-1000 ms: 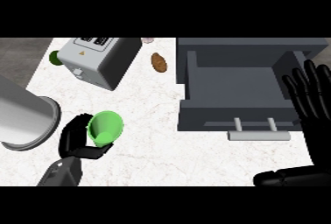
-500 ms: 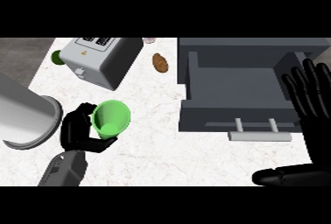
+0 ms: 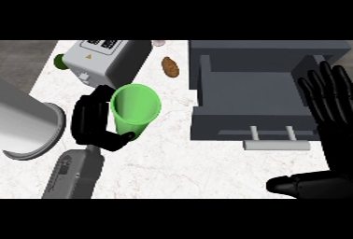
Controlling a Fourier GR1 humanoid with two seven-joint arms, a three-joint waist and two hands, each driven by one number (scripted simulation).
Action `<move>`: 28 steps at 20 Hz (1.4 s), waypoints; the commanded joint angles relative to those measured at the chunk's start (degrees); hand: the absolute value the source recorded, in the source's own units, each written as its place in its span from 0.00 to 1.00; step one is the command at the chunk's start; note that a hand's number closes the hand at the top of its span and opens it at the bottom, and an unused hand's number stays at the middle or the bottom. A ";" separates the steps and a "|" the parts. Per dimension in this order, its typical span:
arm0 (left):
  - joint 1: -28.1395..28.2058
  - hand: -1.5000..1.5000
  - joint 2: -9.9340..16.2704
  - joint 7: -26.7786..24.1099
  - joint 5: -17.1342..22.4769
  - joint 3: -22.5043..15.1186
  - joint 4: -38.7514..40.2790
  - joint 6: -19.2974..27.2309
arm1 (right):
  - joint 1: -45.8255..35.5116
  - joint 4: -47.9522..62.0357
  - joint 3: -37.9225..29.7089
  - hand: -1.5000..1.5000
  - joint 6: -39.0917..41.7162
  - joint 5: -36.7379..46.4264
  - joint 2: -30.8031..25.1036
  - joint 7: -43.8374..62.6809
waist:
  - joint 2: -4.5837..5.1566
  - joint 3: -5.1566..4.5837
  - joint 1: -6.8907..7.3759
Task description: Pick up the cup, place it into the drawer and close the drawer
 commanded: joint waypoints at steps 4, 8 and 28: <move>-6.84 1.00 -1.70 12.73 -0.07 -4.36 -11.16 10.88 | 0.97 -0.40 -0.41 0.00 0.58 0.06 0.00 -1.56 | 0.10 -0.01 -0.35; -16.40 1.00 -1.73 13.24 -1.13 -3.94 -3.63 13.36 | 3.27 2.04 0.37 0.00 1.62 1.20 0.90 -5.63 | 0.23 -0.02 -0.71; -42.57 1.00 -1.74 17.10 -2.37 -6.75 19.51 24.06 | 1.69 0.04 -0.46 0.00 2.08 -0.44 -0.21 -1.93 | 0.37 -0.02 -1.41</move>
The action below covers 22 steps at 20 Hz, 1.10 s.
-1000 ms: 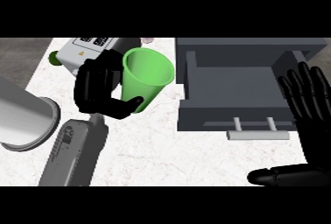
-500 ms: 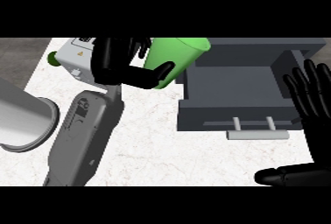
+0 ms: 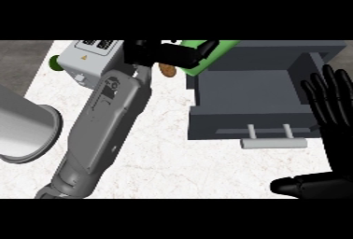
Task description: Pick up the cup, place it into the drawer and close the drawer
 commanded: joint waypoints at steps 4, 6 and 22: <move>-4.29 1.00 -0.05 -3.37 4.80 -6.07 9.49 5.83 | -0.24 3.30 -1.15 0.00 1.57 -1.12 -0.21 -2.62 | 0.07 0.00 -0.28; -8.31 1.00 -0.05 -3.94 6.42 -5.41 13.99 7.06 | -3.95 1.83 0.71 0.00 -0.61 0.96 -0.59 2.40 | 0.13 -0.02 -0.46; -17.92 1.00 -0.05 -11.29 19.34 -19.98 34.94 10.55 | -3.04 2.88 1.35 0.00 0.23 0.30 0.77 -0.23 | 0.82 0.04 -3.35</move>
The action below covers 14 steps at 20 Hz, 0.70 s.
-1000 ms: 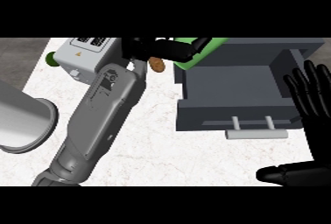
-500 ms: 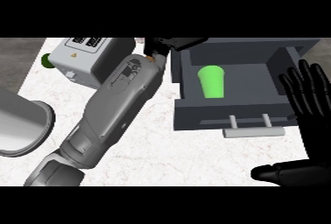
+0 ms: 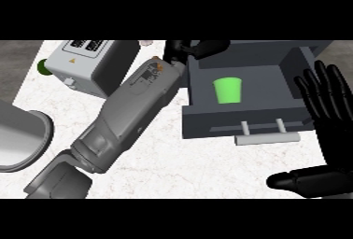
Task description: Pick up the cup, place it into the drawer and close the drawer
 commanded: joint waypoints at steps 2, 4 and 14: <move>-4.23 1.00 0.00 -0.18 2.46 -3.86 5.02 0.19 | -1.14 -0.29 -0.29 0.00 0.00 -0.39 -0.55 0.99 | 0.19 -0.01 -0.85; -2.16 1.00 0.00 -1.49 3.61 -5.84 5.41 -0.78 | -3.46 3.66 -2.38 0.00 1.12 -1.72 -1.84 -0.34 | 0.30 0.00 -0.49; -2.54 0.00 0.00 2.12 5.16 -16.18 6.52 4.72 | -3.22 2.79 1.55 0.00 0.41 0.19 0.68 -0.69 | 0.69 0.04 -2.28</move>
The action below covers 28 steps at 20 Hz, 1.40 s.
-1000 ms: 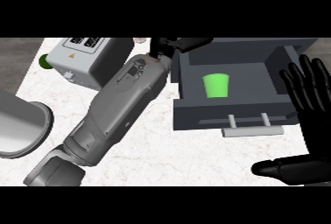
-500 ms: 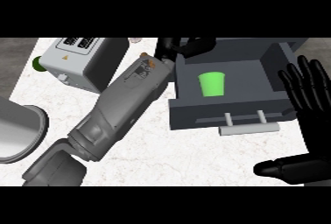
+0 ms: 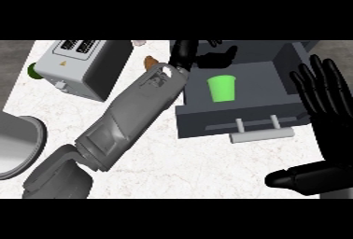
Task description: Pick up the cup, place it into the drawer and close the drawer
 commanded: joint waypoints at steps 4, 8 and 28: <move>-0.26 0.00 0.00 -2.28 4.35 -0.80 -0.44 0.25 | -0.66 0.45 0.29 0.00 0.05 -1.53 1.14 -0.47 | 0.27 -0.02 -0.45; -1.21 0.00 0.00 -3.46 8.05 1.03 -3.93 -1.59 | 1.32 -0.48 -0.59 0.00 0.90 -3.51 1.02 -0.56 | -0.40 -0.04 1.33; 17.66 0.00 10.26 -3.09 11.95 8.72 -28.90 -0.60 | 8.31 -9.11 0.15 1.00 11.40 0.79 -8.53 1.81 | -1.89 -0.13 6.98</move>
